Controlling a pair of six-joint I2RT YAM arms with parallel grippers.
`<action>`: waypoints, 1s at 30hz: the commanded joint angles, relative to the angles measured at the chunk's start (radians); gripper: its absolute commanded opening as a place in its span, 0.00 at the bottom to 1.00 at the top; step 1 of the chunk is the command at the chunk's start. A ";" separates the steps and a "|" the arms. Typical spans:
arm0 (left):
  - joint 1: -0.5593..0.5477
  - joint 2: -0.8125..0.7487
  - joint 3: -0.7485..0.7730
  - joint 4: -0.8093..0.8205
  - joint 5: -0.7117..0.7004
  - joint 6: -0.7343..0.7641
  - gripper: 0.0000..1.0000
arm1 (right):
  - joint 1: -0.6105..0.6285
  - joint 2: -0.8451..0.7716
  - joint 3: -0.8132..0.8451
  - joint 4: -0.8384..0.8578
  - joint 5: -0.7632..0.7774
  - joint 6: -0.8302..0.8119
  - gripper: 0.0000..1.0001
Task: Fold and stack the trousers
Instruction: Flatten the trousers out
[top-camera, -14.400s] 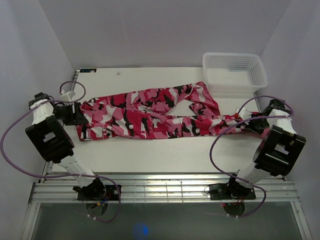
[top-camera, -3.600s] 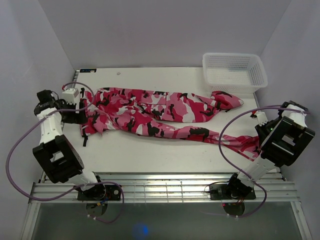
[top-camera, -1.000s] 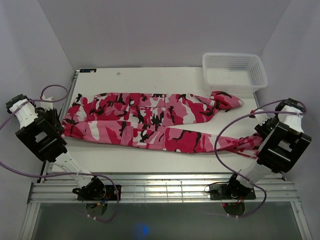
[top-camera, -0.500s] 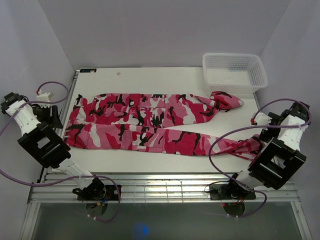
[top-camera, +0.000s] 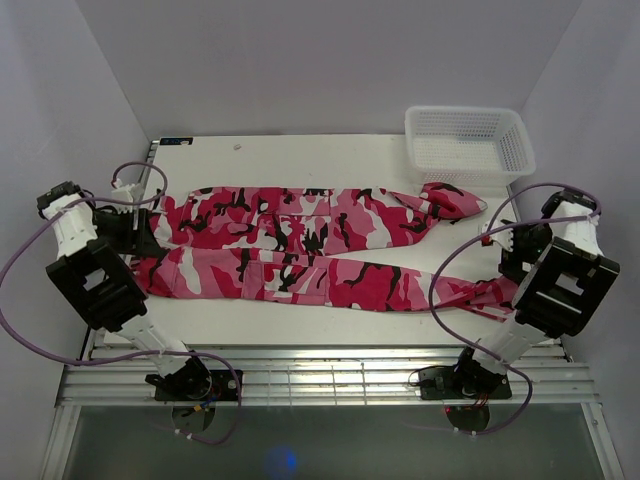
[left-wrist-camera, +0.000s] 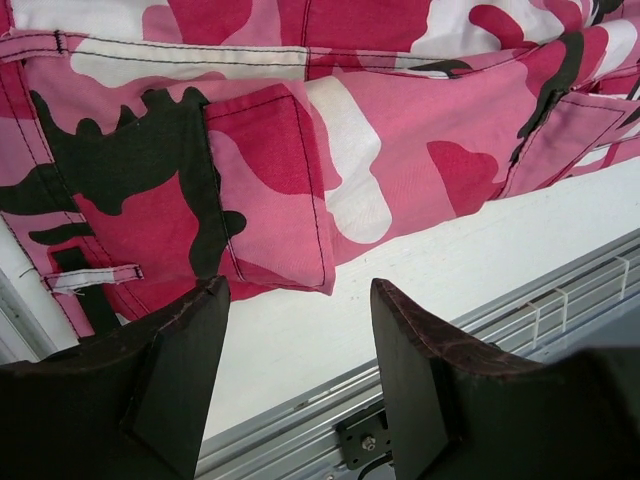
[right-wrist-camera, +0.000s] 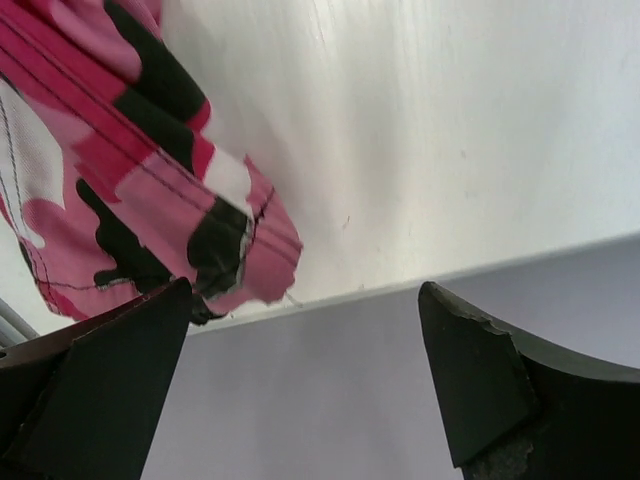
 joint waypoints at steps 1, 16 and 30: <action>0.007 0.004 0.016 0.035 0.020 -0.045 0.69 | 0.070 0.017 -0.002 -0.102 0.012 -0.024 0.99; 0.009 0.081 -0.065 0.190 -0.041 -0.177 0.65 | 0.173 0.017 0.383 -0.100 -0.024 0.104 0.08; 0.079 0.044 -0.131 0.215 -0.107 -0.139 0.65 | -0.195 -0.448 -0.337 0.106 0.058 -0.357 0.08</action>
